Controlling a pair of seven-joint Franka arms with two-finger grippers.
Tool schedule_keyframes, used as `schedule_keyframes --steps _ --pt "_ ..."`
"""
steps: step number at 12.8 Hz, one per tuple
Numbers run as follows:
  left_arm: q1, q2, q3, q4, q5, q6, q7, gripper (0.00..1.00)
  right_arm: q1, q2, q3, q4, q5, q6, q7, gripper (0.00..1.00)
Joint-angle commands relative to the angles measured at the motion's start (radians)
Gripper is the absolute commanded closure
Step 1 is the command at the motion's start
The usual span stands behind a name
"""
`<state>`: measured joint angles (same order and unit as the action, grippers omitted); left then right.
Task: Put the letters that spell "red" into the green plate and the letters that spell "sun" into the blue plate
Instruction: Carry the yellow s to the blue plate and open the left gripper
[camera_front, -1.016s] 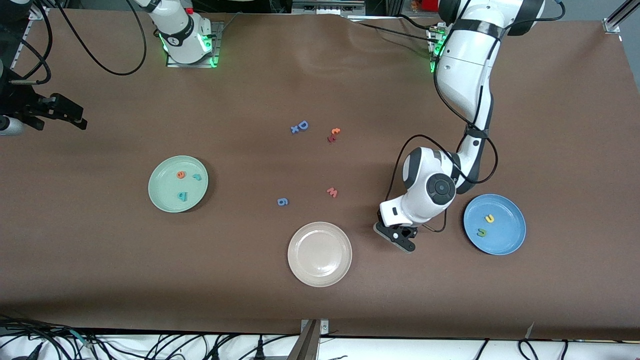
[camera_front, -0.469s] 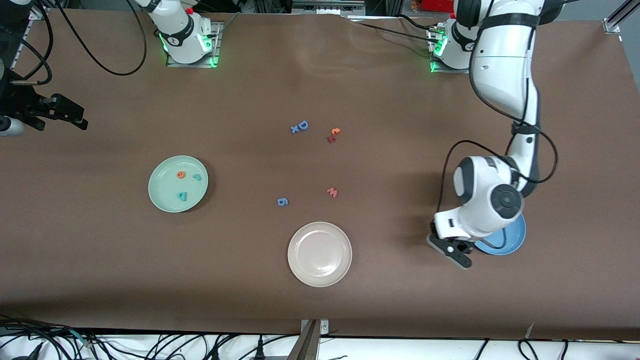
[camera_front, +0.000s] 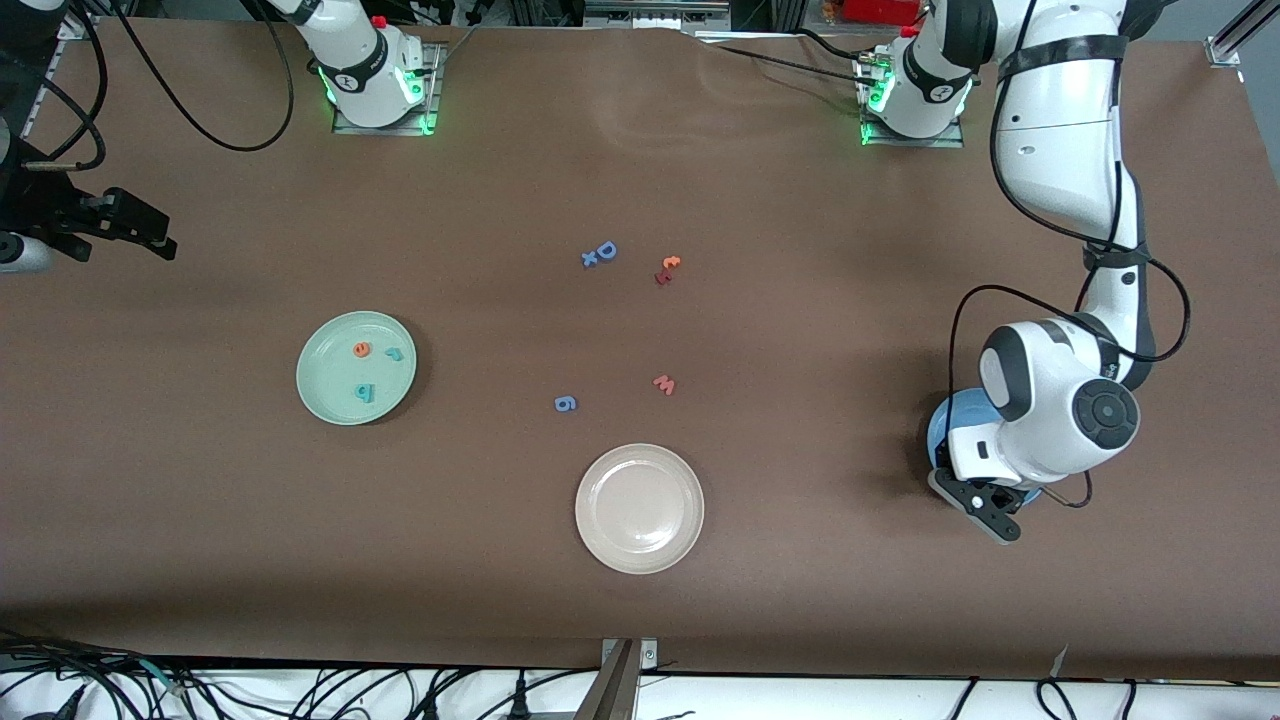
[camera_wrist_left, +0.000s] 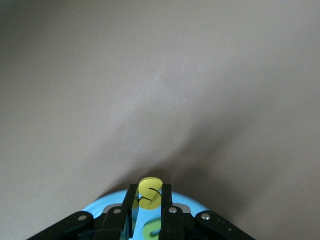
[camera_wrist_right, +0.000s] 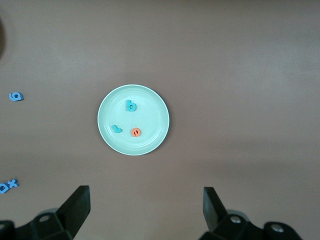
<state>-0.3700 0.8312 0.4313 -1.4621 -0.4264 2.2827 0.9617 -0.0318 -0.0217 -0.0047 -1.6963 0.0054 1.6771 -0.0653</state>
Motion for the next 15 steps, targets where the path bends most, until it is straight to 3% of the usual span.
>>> schedule_keyframes --steps 1,2,3,4,8,11,13,15 --pt "0.025 -0.023 0.017 -0.038 -0.051 -0.014 0.133 0.95 -0.002 0.011 0.003 0.026 -0.004 -0.014 -0.01 0.0" --pt "0.031 -0.023 0.017 -0.038 -0.049 -0.014 0.144 0.77 -0.002 0.011 0.003 0.026 -0.002 -0.014 -0.01 0.0" --pt "0.031 -0.023 0.017 -0.038 -0.049 -0.014 0.144 0.1 -0.002 0.011 0.005 0.026 -0.002 -0.014 -0.01 0.0" --pt "0.031 -0.023 0.015 -0.038 -0.051 -0.014 0.144 0.0 -0.002 0.011 0.005 0.026 -0.002 -0.014 -0.01 0.0" --pt "0.031 -0.098 0.017 -0.038 -0.051 -0.116 0.108 0.0 0.0 0.011 0.005 0.026 -0.004 -0.017 -0.01 0.0" --pt "0.029 -0.243 0.017 -0.061 -0.028 -0.28 -0.062 0.0 0.006 0.011 0.005 0.027 -0.007 -0.011 -0.011 0.0" --pt "0.019 -0.354 0.011 -0.064 0.081 -0.374 -0.224 0.0 0.006 0.011 0.005 0.027 -0.005 -0.01 -0.01 0.0" --pt "0.029 -0.472 -0.058 -0.069 0.217 -0.481 -0.438 0.0 0.004 0.011 0.005 0.027 -0.004 -0.01 -0.01 0.0"
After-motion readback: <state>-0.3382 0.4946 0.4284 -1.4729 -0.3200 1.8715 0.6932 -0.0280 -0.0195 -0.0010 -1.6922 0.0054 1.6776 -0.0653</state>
